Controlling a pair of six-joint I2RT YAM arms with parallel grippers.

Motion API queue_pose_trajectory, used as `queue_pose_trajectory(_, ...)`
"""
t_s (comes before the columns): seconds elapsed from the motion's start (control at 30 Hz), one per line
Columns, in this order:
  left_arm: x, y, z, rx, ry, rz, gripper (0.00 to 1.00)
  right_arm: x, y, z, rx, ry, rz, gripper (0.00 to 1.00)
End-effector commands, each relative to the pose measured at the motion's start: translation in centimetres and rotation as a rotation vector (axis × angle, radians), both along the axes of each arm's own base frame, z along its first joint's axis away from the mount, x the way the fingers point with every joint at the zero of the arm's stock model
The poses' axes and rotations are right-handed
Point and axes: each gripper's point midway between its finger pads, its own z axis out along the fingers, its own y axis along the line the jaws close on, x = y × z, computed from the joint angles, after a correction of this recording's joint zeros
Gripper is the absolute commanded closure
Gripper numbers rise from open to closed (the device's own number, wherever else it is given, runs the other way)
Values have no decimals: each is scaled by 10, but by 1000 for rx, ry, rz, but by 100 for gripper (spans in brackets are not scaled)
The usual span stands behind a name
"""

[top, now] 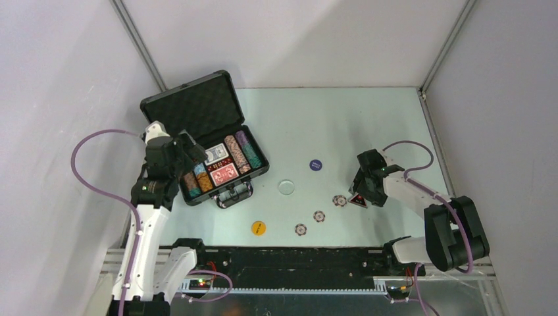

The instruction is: Pack up texas hold em set

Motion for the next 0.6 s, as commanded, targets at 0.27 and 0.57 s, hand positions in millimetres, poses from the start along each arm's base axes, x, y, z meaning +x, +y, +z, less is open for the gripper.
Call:
queue_pose_trajectory(0.27, 1, -2, 11, 5, -50, -26, 0, -16, 11, 2, 60, 48, -23, 5)
queue_pose_trajectory(0.57, 0, -2, 13, 7, -59, -26, 0, -25, 14, 11, 78, 132, -171, 4)
